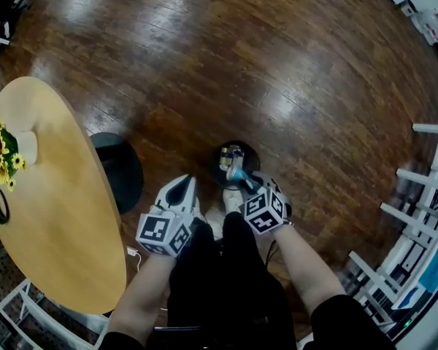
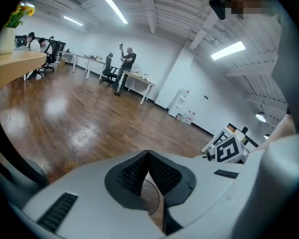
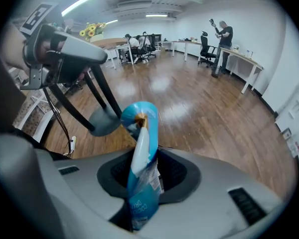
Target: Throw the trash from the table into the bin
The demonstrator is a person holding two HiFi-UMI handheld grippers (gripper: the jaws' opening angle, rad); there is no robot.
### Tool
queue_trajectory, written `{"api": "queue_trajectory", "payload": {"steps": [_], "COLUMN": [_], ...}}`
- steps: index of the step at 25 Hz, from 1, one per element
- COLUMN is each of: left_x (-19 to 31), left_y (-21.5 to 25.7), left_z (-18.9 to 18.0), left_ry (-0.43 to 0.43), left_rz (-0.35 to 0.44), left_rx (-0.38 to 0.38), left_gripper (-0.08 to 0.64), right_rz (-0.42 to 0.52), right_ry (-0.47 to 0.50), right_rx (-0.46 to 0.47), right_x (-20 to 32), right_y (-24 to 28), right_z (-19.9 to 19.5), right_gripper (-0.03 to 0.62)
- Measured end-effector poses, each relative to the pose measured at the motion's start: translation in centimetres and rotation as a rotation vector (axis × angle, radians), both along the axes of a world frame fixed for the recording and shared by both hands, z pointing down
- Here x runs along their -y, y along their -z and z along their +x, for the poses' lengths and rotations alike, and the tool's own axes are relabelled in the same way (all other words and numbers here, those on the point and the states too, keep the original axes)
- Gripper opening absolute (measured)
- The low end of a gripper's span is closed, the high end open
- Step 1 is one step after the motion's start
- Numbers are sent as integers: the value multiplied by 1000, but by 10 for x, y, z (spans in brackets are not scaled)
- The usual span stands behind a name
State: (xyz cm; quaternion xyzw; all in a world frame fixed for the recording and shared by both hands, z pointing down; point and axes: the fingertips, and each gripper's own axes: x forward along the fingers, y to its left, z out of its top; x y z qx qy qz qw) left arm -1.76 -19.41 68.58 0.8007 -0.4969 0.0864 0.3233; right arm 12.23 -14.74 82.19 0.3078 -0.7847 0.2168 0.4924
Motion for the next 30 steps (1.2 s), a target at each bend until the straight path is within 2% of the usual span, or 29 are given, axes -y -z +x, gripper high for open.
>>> {"api": "queue_trajectory", "payload": {"steps": [4, 5, 7, 8, 18, 23, 30], "left_x": [-2, -4, -9, -11, -21, -15, -7], "left_y": [-3, -4, -7, -7, -1, 28, 99], "left_z": [-5, -5, -2, -1, 1, 3, 3], "left_ry": [16, 18, 20, 23, 43, 60, 85], "left_rz": [-9, -13, -21, -23, -23, 29, 160], "left_rx": [-9, -9, -11, -12, -10, -6, -12], "left_gripper": [0, 0, 0, 0, 0, 0, 0], "right_rz": [-31, -38, -40, -34, -40, 26, 197], "right_ry": [-14, -9, -4, -6, -10, -28, -111], "right_rx": [34, 37, 39, 41, 51, 91, 192], "right_x": [-8, -9, -9, -7, -14, -3, 31], "right_y": [-13, -14, -15, -14, -9, 27, 122], "right_z": [-3, -4, -3, -2, 13, 16, 28], "right_gripper": [106, 125, 224, 232, 232, 232, 224]}}
